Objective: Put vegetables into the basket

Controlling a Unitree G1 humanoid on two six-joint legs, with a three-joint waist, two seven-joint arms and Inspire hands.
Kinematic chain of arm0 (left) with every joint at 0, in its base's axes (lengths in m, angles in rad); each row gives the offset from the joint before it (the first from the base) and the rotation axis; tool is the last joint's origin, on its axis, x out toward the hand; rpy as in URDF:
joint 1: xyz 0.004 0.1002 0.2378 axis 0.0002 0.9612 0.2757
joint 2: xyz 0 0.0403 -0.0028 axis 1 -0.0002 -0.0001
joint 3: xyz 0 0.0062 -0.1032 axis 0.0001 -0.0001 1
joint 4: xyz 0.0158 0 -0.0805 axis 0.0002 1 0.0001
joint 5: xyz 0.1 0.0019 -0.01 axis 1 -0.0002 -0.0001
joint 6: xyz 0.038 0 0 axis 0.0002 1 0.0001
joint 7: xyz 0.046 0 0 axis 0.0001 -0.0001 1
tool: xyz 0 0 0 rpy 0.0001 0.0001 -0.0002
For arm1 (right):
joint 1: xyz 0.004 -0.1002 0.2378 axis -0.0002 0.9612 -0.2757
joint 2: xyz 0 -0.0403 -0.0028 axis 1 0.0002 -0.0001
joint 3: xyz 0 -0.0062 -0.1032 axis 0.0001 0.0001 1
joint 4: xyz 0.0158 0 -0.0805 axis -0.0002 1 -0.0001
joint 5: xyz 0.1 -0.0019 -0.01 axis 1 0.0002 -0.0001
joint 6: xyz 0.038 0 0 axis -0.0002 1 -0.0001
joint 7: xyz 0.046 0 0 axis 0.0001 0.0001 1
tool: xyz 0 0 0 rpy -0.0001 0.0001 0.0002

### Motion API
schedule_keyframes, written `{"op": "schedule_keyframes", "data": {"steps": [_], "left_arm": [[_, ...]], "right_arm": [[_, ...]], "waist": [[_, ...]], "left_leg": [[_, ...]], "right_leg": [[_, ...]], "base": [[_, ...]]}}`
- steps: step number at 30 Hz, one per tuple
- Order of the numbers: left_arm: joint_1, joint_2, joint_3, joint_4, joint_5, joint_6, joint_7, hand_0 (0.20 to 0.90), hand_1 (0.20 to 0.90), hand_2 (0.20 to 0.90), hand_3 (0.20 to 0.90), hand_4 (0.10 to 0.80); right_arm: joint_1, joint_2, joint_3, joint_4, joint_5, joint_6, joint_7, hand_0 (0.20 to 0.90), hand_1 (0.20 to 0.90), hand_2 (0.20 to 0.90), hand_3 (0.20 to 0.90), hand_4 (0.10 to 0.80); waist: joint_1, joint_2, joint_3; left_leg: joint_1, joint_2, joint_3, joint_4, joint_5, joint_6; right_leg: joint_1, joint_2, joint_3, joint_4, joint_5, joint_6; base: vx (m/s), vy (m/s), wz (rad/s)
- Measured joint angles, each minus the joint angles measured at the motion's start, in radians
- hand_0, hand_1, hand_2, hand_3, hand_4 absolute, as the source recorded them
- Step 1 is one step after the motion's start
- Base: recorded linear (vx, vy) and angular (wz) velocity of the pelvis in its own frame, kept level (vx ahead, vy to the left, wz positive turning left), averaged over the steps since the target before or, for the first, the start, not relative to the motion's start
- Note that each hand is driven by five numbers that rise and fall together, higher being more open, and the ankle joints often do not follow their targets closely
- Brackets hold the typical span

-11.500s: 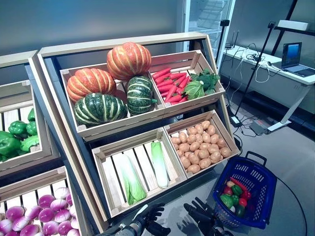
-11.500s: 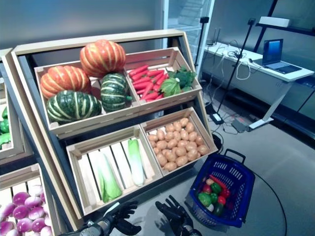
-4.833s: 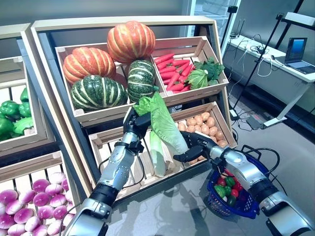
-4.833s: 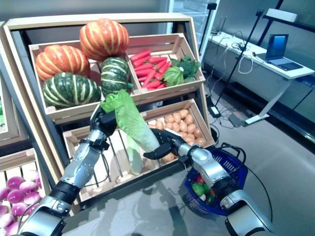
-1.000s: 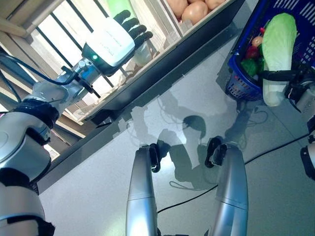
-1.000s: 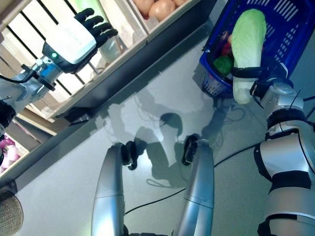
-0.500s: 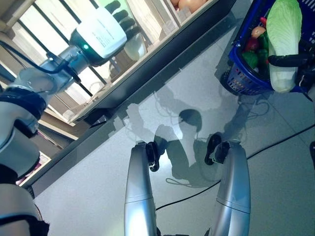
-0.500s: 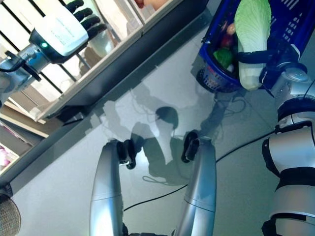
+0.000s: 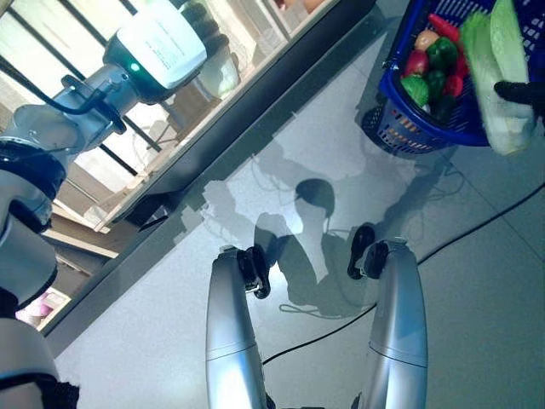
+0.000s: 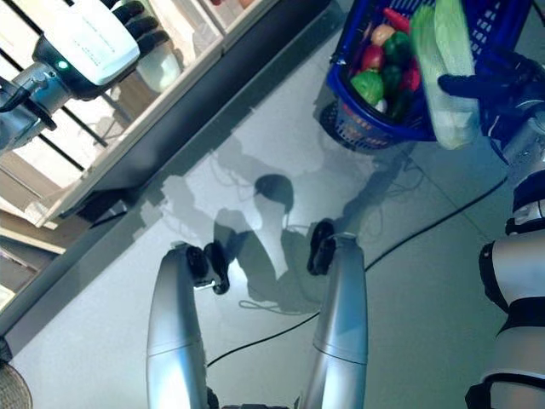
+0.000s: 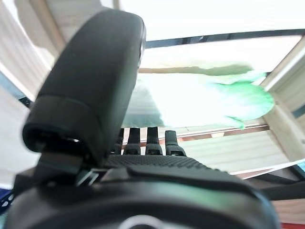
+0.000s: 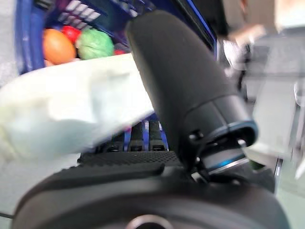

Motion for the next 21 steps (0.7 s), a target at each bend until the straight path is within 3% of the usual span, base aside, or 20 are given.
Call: {"op": "schedule_keyframes", "data": {"steps": [4, 8, 11, 15, 18, 21], "left_arm": [[0.0, 0.0, -0.038, 0.01, 0.0, 0.01, 0.0, 0.9, 0.9, 0.9, 0.9, 0.8], [-0.003, 0.009, -0.042, 0.045, -0.002, 0.016, -0.001, 0.9, 0.9, 0.9, 0.9, 0.8], [-0.015, 0.011, -0.043, 0.05, -0.007, 0.016, -0.004, 0.9, 0.9, 0.9, 0.9, 0.8], [-0.036, 0.01, -0.046, 0.057, -0.008, 0.013, -0.004, 0.9, 0.9, 0.9, 0.9, 0.8], [-0.044, 0.01, -0.046, 0.076, -0.008, -0.005, -0.003, 0.9, 0.9, 0.9, 0.9, 0.8], [-0.059, 0.012, -0.046, 0.087, -0.008, -0.01, -0.004, 0.9, 0.9, 0.9, 0.9, 0.8]], "right_arm": [[-0.044, -0.004, 0.063, 0.03, -0.253, -0.005, -0.237, 0.9, 0.9, 0.9, 0.9, 0.8], [-0.136, -0.012, 0.13, 0.007, -0.323, -0.057, -0.379, 0.9, 0.9, 0.9, 0.9, 0.8], [-0.165, -0.014, 0.158, -0.071, -0.321, -0.129, -0.382, 0.9, 0.9, 0.9, 0.9, 0.8], [-0.212, -0.009, 0.201, -0.075, -0.321, -0.135, -0.369, 0.9, 0.9, 0.9, 0.9, 0.8], [-0.22, 0.004, 0.223, -0.083, -0.32, -0.137, -0.356, 0.9, 0.9, 0.9, 0.9, 0.8], [-0.229, 0.004, 0.228, -0.089, -0.319, -0.158, -0.35, 0.9, 0.9, 0.9, 0.9, 0.8]], "waist": [[0.0, 0.0, 0.0], [-0.01, -0.001, -0.001], [-0.014, -0.009, -0.005], [0.0, -0.01, -0.005], [0.013, -0.011, -0.011], [0.027, -0.012, -0.012]], "left_leg": [[0.038, 0.005, 0.019, -0.026, -0.001, 0.002], [0.071, 0.007, 0.034, -0.061, 0.002, -0.001], [0.101, 0.008, 0.046, -0.094, 0.008, -0.009], [0.13, 0.001, 0.049, -0.12, 0.018, -0.019], [0.159, -0.005, 0.047, -0.145, 0.02, -0.02], [0.154, -0.008, 0.04, -0.15, 0.027, -0.024]], "right_leg": [[0.028, 0.002, 0.004, -0.033, 0.013, 0.002], [0.058, 0.003, -0.002, -0.08, 0.034, 0.004], [0.081, 0.0, -0.007, -0.106, 0.038, 0.004], [0.102, -0.012, -0.017, -0.113, 0.037, 0.001], [0.137, -0.033, -0.048, -0.12, 0.021, -0.024], [0.137, -0.039, -0.058, -0.118, 0.02, -0.026]], "base": [[-0.008, 0.031, -0.12], [-0.008, 0.001, -0.13], [-0.008, -0.017, -0.03], [-0.002, -0.04, 0.05], [0.007, -0.035, 0.11], [0.014, -0.016, 0.08]]}}
